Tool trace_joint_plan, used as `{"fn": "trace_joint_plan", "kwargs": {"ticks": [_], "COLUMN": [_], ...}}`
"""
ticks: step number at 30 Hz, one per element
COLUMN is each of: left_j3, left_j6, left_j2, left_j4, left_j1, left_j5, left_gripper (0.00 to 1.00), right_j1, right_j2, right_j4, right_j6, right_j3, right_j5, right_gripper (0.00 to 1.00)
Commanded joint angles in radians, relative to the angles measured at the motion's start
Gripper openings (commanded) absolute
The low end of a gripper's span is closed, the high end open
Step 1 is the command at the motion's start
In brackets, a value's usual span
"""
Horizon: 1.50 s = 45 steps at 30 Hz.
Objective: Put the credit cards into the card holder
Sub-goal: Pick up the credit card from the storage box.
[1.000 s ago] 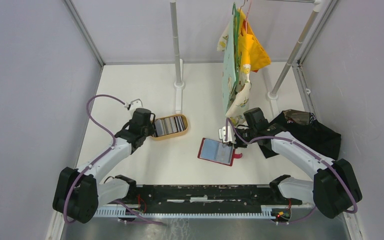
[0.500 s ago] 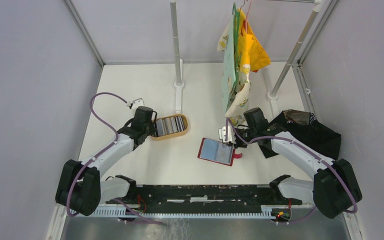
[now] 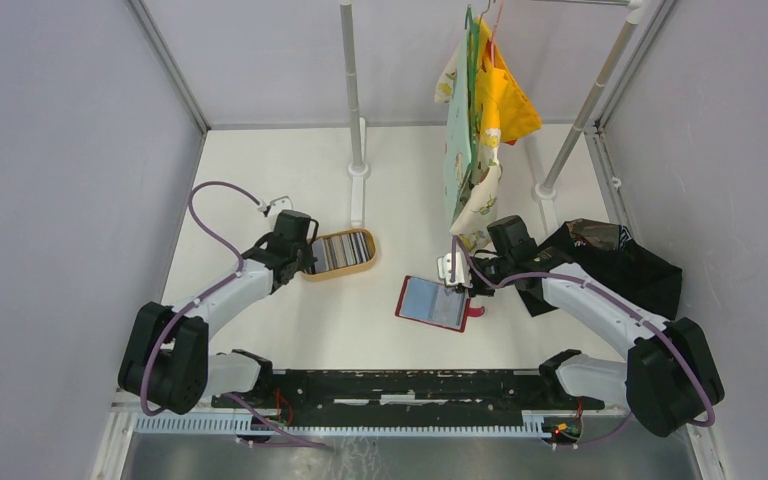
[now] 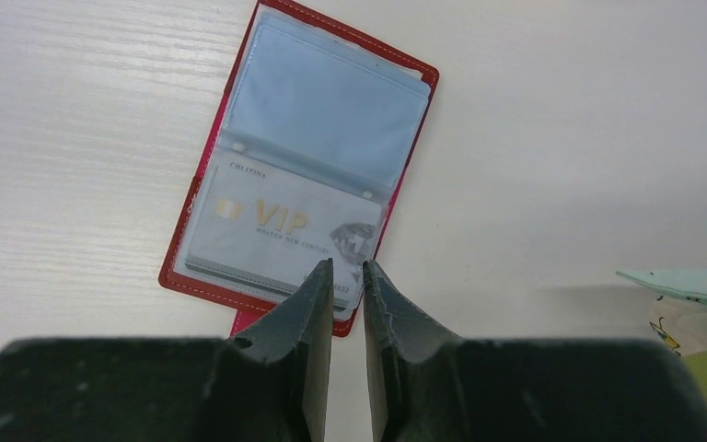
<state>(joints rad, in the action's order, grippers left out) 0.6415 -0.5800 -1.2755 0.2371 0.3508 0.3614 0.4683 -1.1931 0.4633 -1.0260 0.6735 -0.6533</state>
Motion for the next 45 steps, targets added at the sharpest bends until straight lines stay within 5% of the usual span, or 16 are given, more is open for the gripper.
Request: {"fn": "trace_joint_plan", "kwargs": {"ticks": [1,10,16,20,32,45], "left_j3": [0.034,0.061,0.07,0.074,0.075,0.027], "left_j6": [0.041,0.06,0.065,0.065,0.041,0.01], "left_j2": [-0.018,-0.071,-0.088,-0.074,0.048,0.138], "left_j4": [-0.006,-0.002,-0.014,0.001,0.06,-0.146], "left_j1": [-0.006,-0.006,-0.006,-0.007,-0.006,-0.006], "left_j5": [0.0,0.001,-0.013,-0.007,0.009,-0.312], "left_gripper": [0.25,0.33,0.21,0.02,0.02,0.02], "right_j1": [-0.004,-0.005,-0.004,-0.004,-0.005,-0.004], "right_j2": [0.009,0.006,0.008,0.007,0.01,0.006], "right_j4": [0.0,0.004,0.007,0.014,0.018,0.021], "right_j6": [-0.003,-0.006,-0.008,-0.013,-0.015,-0.016], "right_j3": [0.026,0.028,0.029,0.032,0.034,0.032], "right_j5": [-0.028,-0.032,-0.035,-0.038,-0.043,-0.051], "right_gripper": [0.24,0.24,0.24,0.24,0.24,0.24]}}
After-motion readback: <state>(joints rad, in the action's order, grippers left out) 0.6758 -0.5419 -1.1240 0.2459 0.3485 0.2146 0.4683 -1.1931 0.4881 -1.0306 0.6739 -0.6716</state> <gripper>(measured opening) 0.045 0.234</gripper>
